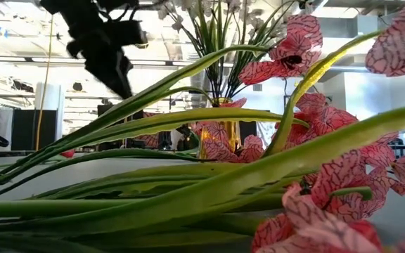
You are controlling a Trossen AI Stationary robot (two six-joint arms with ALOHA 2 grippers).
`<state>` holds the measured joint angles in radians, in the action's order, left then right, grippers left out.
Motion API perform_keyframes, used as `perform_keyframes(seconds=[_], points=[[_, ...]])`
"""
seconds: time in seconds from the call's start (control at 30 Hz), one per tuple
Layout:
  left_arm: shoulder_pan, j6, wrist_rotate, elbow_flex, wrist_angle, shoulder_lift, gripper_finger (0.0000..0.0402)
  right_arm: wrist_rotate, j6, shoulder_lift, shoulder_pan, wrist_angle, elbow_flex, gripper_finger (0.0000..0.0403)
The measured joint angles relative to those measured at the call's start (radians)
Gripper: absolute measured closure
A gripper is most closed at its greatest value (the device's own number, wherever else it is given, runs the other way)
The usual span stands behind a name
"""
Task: Sort flowers into vase by color
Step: Put the top white flower into the yellow flower vase
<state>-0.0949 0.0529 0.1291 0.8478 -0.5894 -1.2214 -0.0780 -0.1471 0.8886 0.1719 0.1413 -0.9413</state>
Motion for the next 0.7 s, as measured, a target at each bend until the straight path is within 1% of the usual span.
perform_keyframes(seconds=[0.03, 0.13, 0.3, 0.37, 0.53, 0.63, 0.7], points=[[-0.015, 0.019, 0.020, 0.000, -0.031, 0.000, 0.0226, 0.000, 0.000, 0.000, 0.000, 0.000, 0.000, 0.0155], [-0.074, 0.070, 0.037, 0.000, -0.098, -0.001, 0.0226, 0.000, 0.000, 0.000, 0.000, 0.001, 0.000, 0.0155], [-0.217, 0.160, 0.039, 0.000, -0.123, -0.001, 0.0226, 0.000, 0.000, 0.000, 0.000, 0.010, 0.000, 0.0155], [-0.276, 0.202, 0.018, 0.000, -0.124, -0.001, 0.0226, 0.000, -0.001, 0.000, 0.000, 0.019, 0.000, 0.0155], [-0.438, 0.278, -0.012, 0.000, -0.099, -0.001, 0.0226, 0.000, -0.004, 0.000, 0.000, 0.044, 0.000, 0.0155], [-0.536, 0.309, -0.020, 0.000, -0.039, -0.005, 0.0226, 0.000, -0.015, 0.000, 0.000, 0.047, 0.000, 0.0155], [-0.603, 0.324, -0.063, 0.000, 0.018, -0.021, 0.0226, 0.000, -0.019, 0.000, 0.000, 0.046, 0.000, 0.0155]])
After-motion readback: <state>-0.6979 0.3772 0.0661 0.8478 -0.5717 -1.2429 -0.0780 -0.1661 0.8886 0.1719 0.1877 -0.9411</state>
